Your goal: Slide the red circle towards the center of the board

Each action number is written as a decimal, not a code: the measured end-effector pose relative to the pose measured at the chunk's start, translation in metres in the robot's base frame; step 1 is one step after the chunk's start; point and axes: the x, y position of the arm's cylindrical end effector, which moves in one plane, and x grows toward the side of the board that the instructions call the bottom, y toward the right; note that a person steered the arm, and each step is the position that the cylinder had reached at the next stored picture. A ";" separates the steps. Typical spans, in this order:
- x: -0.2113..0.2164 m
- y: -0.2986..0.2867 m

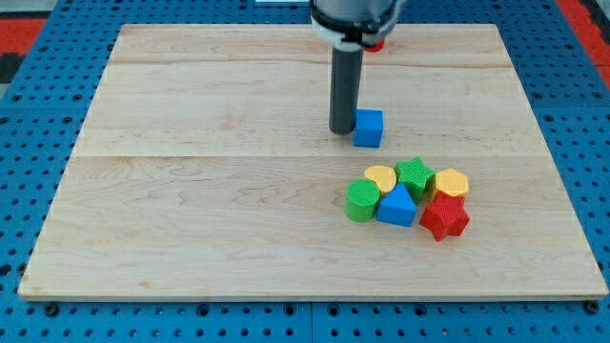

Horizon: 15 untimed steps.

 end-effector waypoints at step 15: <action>-0.135 -0.086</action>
